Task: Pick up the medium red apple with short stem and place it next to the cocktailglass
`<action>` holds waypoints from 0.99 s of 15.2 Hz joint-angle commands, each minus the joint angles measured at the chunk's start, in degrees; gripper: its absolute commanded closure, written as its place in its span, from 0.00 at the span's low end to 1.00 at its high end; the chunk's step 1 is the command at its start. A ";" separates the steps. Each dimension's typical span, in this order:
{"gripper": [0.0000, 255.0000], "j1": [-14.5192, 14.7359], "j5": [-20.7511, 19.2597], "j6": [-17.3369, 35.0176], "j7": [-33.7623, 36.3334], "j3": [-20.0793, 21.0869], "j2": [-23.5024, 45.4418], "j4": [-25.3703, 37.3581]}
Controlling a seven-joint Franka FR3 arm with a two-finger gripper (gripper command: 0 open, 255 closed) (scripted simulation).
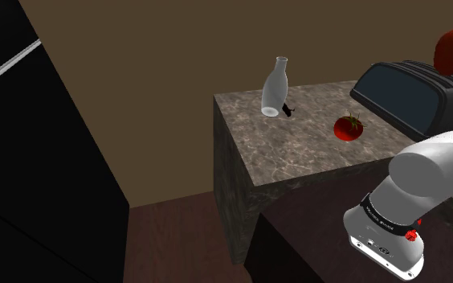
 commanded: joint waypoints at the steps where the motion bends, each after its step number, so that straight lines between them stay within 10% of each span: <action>1: 1.00 -0.76 -1.51 -1.75 -2.26 -1.08 -2.02 0.30; 15: 1.00 -4.75 -14.40 -11.56 -19.95 -9.82 -12.42 5.92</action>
